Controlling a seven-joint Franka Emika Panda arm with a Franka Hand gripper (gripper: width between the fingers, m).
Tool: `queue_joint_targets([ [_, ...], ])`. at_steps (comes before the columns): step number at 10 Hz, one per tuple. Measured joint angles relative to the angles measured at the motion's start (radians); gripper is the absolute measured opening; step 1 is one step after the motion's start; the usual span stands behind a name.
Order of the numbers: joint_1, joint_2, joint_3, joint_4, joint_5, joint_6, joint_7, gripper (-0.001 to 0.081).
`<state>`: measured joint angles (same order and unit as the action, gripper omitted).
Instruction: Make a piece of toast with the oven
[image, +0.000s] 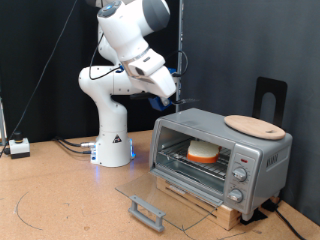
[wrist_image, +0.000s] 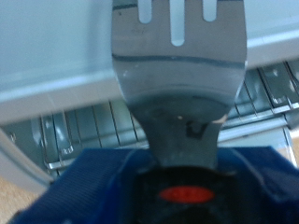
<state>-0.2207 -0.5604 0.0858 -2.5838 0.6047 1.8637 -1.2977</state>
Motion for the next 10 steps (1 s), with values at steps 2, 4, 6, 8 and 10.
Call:
queue_joint_targets([
  [2, 0.018, -0.053, 0.048, -0.028, -0.004, -0.007, 0.028, 0.0413],
  [4, 0.038, -0.111, 0.103, -0.064, 0.002, -0.003, 0.037, 0.0413],
  [6, 0.063, -0.164, 0.155, -0.095, 0.048, 0.006, 0.079, 0.0413],
  [8, 0.091, -0.209, 0.217, -0.118, 0.108, 0.019, 0.156, 0.0413],
  [10, 0.116, -0.239, 0.297, -0.138, 0.141, 0.036, 0.235, 0.0413],
])
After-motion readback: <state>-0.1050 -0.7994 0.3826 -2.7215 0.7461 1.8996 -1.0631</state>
